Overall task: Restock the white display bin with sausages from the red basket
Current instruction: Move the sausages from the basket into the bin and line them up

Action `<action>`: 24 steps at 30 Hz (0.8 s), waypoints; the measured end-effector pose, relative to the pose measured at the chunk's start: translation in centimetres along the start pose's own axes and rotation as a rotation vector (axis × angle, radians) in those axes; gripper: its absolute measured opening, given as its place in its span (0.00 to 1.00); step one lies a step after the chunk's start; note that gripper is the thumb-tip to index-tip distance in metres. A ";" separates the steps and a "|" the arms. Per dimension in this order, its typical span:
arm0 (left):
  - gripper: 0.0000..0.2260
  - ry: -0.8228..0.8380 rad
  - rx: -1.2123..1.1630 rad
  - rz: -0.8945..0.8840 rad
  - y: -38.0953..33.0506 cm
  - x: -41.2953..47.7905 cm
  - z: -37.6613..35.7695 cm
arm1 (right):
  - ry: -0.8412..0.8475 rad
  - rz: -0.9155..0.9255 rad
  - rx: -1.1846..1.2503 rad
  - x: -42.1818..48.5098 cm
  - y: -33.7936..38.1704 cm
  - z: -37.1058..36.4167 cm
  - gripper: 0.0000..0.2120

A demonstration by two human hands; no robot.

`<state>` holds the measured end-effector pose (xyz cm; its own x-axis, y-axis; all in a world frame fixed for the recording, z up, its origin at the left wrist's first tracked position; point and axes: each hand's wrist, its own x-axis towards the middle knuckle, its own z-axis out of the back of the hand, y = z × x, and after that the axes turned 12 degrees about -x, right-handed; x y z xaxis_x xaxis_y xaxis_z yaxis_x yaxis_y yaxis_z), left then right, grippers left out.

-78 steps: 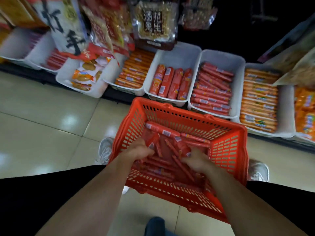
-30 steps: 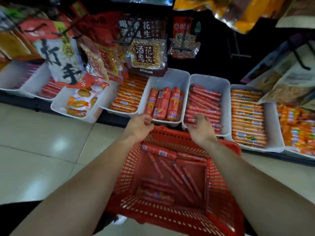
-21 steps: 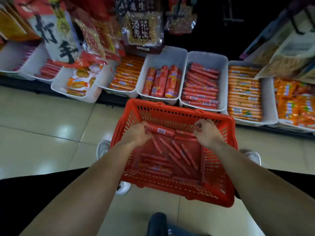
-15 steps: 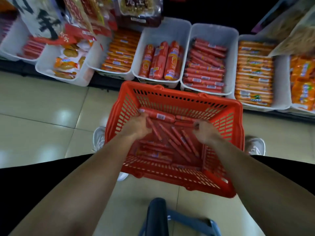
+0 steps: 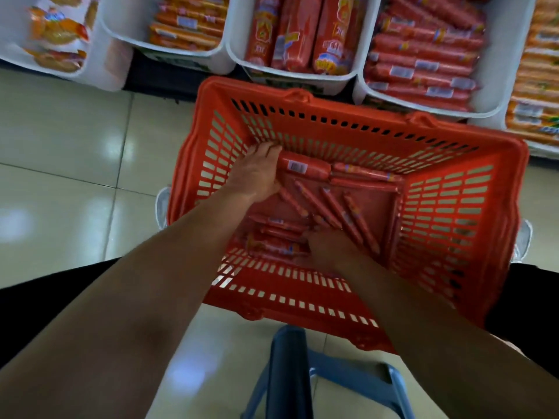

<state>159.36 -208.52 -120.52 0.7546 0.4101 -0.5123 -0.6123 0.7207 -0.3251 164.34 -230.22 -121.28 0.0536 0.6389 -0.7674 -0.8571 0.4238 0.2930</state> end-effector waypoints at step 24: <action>0.26 0.177 -0.083 0.112 0.6 -3.8 -2.5 | 0.106 -0.111 0.100 -2.1 1.0 -1.4 0.31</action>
<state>155.58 -211.08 -120.76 0.6320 0.3750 -0.6782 -0.7127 0.6249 -0.3187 162.66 -232.06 -120.18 0.0860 0.5153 -0.8527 -0.7936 0.5528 0.2540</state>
